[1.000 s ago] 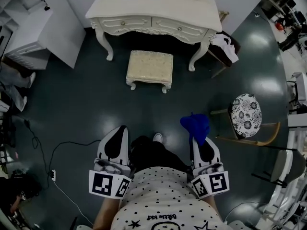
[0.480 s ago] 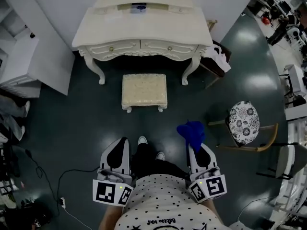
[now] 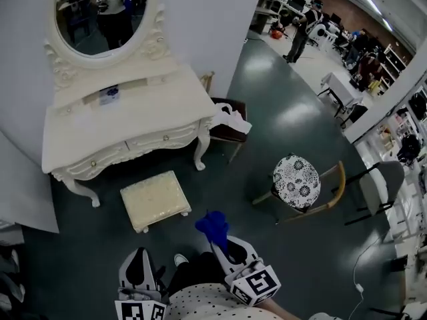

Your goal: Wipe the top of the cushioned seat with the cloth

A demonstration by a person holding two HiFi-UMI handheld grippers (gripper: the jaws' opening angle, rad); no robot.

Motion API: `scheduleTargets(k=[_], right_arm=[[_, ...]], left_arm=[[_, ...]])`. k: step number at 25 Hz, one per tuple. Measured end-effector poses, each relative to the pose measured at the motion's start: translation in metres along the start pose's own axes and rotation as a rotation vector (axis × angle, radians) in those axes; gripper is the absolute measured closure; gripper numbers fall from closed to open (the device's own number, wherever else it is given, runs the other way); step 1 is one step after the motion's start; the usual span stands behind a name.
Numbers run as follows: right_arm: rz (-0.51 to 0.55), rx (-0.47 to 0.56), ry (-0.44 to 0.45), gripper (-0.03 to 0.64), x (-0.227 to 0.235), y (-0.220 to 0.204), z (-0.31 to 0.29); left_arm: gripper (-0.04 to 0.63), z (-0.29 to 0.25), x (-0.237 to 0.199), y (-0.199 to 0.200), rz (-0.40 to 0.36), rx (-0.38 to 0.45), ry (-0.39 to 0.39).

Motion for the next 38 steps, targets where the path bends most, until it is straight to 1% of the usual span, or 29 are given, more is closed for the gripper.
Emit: scheduleTargets(k=[2,7,12,16,20,26,29,33,38], right_arm=[[-0.003,-0.010,-0.001,0.554,-0.004,-0.001,-0.009],[0.015,-0.053,0.044,0.554,-0.008,-0.004,-0.036],[0.008,-0.089,0.092,0.554,-0.001,-0.005,-0.070],[0.017,-0.106,0.131,0.554,0.020,0.004,-0.108],[0.013,-0.123,0.163,0.554,0.042,0.020,-0.147],[0.012,-0.138,0.175,0.554,0.078,0.035,-0.189],[0.012,-0.147,0.179,0.554,0.092,0.037,-0.202],[0.022,-0.147,0.172,0.554,0.104,0.036,-0.218],[-0.001,-0.146,0.154,0.554,0.105,0.036,-0.229]], left_arm=[[0.585,-0.008,-0.007,0.000,0.005,0.001,0.010],[0.586,-0.025,-0.025,0.001,0.017,0.001,0.030],[0.586,-0.046,-0.043,0.003,0.024,-0.001,0.046],[0.585,-0.083,-0.060,0.010,0.021,0.010,0.084],[0.586,-0.123,-0.077,0.032,-0.008,0.031,0.135],[0.586,-0.174,-0.097,0.057,-0.048,0.072,0.188],[0.586,-0.195,-0.097,0.062,-0.063,0.078,0.190],[0.586,-0.219,-0.092,0.063,-0.072,0.067,0.171],[0.586,-0.234,-0.094,0.064,-0.086,0.042,0.145]])
Point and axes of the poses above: the fingertips, and each gripper's own axes: z backward along the fingers, x to its right, y out of its top, the point moved 1 cm from there along z, backward along the fingers, and after that the axes turned 4 degrees about y, right-handed, at the moved point
